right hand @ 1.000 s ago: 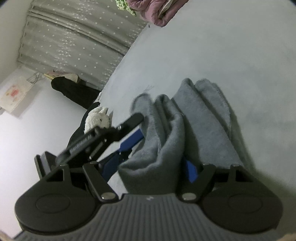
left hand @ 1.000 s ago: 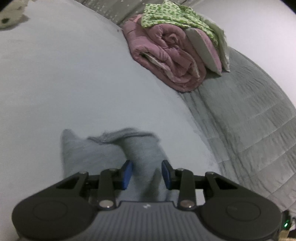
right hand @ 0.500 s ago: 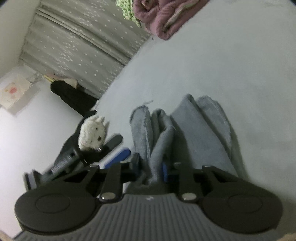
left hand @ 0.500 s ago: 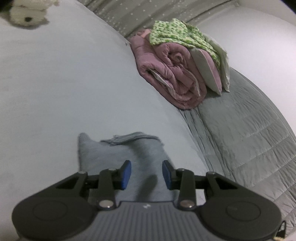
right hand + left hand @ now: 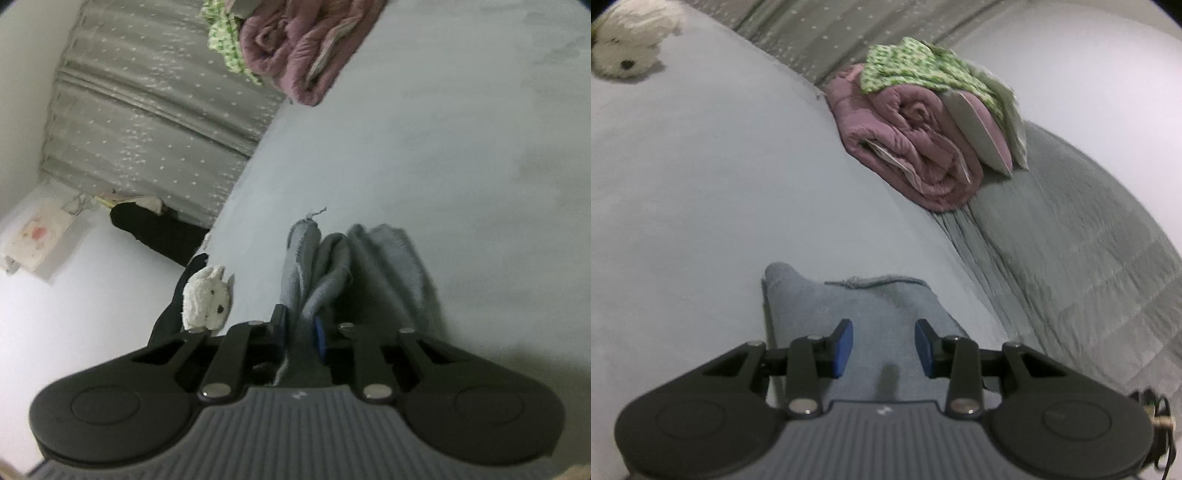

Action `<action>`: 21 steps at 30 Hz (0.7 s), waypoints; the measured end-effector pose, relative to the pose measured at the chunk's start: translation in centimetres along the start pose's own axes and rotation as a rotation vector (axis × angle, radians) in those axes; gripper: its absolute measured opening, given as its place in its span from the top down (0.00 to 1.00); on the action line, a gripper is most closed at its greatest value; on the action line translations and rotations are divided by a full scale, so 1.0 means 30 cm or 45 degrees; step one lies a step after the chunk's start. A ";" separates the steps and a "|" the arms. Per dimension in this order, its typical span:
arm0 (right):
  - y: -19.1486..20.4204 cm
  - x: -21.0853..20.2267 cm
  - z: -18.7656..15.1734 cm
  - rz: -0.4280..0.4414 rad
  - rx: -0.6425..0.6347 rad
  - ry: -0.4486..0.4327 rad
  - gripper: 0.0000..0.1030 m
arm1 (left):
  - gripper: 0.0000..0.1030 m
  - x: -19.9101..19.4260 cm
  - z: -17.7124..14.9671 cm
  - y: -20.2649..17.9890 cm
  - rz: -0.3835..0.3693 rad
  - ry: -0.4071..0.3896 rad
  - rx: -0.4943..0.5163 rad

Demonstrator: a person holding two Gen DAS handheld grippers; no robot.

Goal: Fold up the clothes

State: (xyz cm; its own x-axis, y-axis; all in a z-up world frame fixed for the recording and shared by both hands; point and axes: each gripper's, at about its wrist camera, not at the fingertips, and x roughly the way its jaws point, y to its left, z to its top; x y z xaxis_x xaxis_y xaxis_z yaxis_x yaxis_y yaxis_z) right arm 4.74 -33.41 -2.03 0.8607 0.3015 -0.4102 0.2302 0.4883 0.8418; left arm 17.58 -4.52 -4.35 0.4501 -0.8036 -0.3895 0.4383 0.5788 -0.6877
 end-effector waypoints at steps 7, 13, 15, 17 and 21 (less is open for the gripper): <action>-0.018 0.021 0.010 -0.011 0.072 0.070 0.74 | 0.65 0.049 -0.066 -0.021 0.025 0.098 0.103; -0.044 0.039 0.010 0.005 0.111 0.061 0.59 | 0.64 0.049 -0.082 -0.022 0.024 0.104 0.123; -0.044 0.045 0.003 -0.006 0.087 0.052 0.79 | 0.64 0.045 -0.076 -0.026 0.028 0.096 0.130; -0.031 0.046 -0.002 -0.023 0.049 0.043 0.79 | 0.64 0.034 -0.072 -0.034 0.032 0.072 0.142; -0.008 -0.007 0.016 0.031 0.018 0.037 0.81 | 0.64 0.004 -0.067 -0.056 0.009 0.012 0.165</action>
State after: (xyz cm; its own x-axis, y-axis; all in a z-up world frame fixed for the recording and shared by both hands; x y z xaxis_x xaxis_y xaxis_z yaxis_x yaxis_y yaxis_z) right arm 4.72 -33.98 -1.99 0.8526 0.3371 -0.3993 0.2158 0.4688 0.8565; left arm 15.34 -5.87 -4.48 0.4465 -0.8002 -0.4003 0.5322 0.5972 -0.6001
